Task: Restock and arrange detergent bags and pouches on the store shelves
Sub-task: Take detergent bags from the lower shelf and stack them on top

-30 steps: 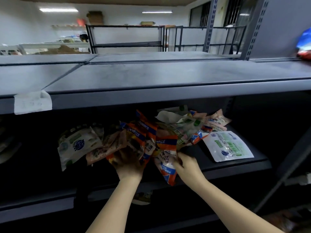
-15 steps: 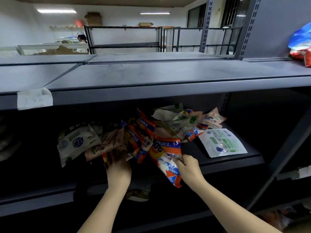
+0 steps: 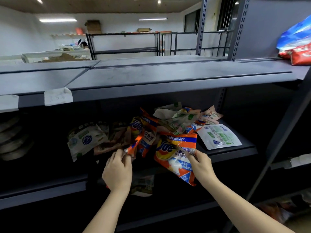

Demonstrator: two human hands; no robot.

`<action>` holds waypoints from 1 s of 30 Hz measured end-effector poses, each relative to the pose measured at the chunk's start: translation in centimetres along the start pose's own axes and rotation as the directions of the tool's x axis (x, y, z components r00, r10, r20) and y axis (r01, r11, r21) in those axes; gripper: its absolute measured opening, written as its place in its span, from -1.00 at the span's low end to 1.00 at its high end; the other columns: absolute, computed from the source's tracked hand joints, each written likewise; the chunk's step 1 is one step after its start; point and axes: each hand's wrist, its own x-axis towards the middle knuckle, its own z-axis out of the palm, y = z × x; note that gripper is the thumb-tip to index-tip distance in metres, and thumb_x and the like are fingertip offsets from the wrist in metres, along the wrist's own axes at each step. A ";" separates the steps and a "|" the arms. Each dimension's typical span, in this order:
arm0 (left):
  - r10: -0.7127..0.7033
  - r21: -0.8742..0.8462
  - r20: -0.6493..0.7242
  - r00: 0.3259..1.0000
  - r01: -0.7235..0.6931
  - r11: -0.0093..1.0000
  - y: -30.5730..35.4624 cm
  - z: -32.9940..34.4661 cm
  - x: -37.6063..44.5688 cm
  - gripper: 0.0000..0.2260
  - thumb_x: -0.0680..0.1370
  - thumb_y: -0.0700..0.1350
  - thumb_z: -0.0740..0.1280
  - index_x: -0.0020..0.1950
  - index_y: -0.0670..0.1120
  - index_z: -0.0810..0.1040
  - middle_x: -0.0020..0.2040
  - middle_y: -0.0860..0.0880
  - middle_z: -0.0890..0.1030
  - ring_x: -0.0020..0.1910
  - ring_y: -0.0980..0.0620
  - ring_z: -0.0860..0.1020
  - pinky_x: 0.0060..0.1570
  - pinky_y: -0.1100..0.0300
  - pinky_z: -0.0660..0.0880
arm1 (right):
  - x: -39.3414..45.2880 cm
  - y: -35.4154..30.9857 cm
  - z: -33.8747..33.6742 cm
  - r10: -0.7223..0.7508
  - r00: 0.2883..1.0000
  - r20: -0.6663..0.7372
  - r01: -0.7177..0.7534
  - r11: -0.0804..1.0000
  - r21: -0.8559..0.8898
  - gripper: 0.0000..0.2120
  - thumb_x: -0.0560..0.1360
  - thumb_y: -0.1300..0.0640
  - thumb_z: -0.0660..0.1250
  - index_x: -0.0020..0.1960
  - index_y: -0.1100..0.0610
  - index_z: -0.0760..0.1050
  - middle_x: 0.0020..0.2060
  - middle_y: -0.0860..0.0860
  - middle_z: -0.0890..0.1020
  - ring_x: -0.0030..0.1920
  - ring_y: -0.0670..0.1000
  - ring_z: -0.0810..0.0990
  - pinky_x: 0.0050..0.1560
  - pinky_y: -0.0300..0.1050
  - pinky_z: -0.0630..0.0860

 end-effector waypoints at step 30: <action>0.156 -0.726 0.153 0.976 0.003 0.688 33.2 3.7 -10.5 -0.71 0.45 0.04 0.12 -0.39 -0.08 0.41 -0.47 0.03 0.46 -0.39 -0.03 0.39 -0.34 0.11 0.26 | -7.3 -3.4 -32.7 -0.278 0.600 -0.750 0.393 0.919 -0.027 -0.81 0.57 0.08 0.29 -0.20 0.11 0.52 -0.38 -0.10 0.66 -0.38 -0.13 0.65 -0.48 -0.32 0.46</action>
